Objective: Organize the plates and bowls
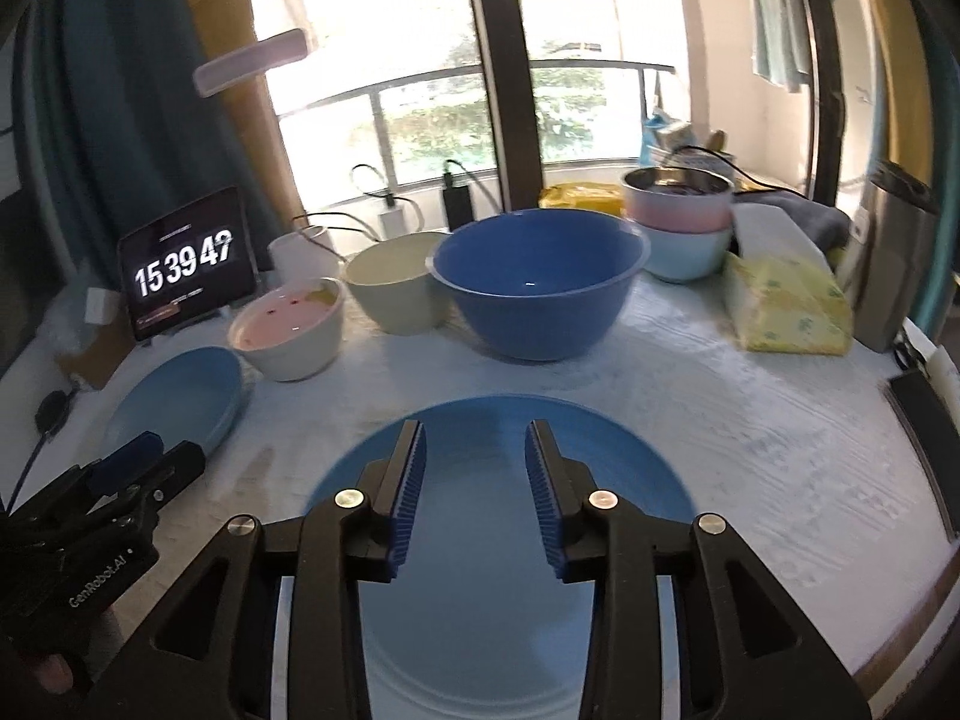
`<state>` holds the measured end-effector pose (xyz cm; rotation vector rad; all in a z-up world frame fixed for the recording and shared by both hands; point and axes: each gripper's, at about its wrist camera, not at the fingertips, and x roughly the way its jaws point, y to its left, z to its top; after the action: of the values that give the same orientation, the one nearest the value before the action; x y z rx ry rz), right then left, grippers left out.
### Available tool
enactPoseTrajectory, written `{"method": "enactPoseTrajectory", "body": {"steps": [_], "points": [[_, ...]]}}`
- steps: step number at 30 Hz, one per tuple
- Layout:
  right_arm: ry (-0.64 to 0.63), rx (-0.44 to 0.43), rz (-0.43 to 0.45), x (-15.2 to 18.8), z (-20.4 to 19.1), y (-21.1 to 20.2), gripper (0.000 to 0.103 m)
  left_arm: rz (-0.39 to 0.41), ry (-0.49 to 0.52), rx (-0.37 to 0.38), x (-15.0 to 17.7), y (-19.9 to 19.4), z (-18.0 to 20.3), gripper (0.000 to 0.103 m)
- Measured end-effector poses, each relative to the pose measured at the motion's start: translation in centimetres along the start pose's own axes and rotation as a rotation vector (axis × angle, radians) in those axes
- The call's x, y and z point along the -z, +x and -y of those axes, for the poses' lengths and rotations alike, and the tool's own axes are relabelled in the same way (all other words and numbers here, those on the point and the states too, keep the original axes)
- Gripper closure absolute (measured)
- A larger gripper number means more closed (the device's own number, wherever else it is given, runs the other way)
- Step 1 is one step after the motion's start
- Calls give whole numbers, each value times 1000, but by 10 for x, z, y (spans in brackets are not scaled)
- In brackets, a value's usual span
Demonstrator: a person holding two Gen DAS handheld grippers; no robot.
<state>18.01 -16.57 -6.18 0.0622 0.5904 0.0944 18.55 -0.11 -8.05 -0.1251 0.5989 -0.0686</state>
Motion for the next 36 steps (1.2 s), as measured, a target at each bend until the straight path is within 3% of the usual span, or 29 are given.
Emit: {"method": "enactPoseTrajectory", "body": {"steps": [19, 36], "points": [[-101, -65, -53, -1, -66, 25, 66, 28, -117, -76, 3, -12, -68, 52], [-185, -148, -97, 1, -130, 48, 66, 45, -201, -202, 10, -22, -138, 52]]}}
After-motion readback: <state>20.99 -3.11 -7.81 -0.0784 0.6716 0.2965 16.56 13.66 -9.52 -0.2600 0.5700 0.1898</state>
